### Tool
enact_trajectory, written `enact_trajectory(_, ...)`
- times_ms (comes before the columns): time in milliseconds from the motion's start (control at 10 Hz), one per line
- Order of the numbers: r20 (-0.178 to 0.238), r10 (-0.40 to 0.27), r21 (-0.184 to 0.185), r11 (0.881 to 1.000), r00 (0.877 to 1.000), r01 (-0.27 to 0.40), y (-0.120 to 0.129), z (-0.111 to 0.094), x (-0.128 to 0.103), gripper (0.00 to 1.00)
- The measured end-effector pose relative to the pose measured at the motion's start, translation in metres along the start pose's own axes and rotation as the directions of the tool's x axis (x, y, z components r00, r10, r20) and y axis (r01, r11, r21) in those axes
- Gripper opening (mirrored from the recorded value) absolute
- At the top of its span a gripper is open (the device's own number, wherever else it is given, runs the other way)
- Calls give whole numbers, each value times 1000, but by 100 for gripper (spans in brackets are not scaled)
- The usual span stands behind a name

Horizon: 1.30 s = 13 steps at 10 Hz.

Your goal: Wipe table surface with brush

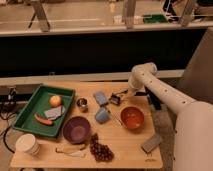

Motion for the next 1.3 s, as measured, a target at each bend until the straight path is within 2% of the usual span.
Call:
enact_trajectory(100, 10, -26, -6, 1000, 1000, 26, 8, -3, 0, 0)
enact_trajectory(300, 14, -59, -20, 998, 998, 59, 22, -8, 15, 0)
enact_trajectory(600, -2, -67, -33, 997, 998, 67, 37, -18, 60, 0)
enact_trajectory(800, -19, -32, -32, 999, 999, 31, 38, -23, 90, 0)
enact_trajectory(1000, -33, 28, -26, 999, 999, -29, 26, -22, 111, 0)
enact_trajectory(1300, -38, 112, -3, 994, 993, -113, -8, -15, 115, 0)
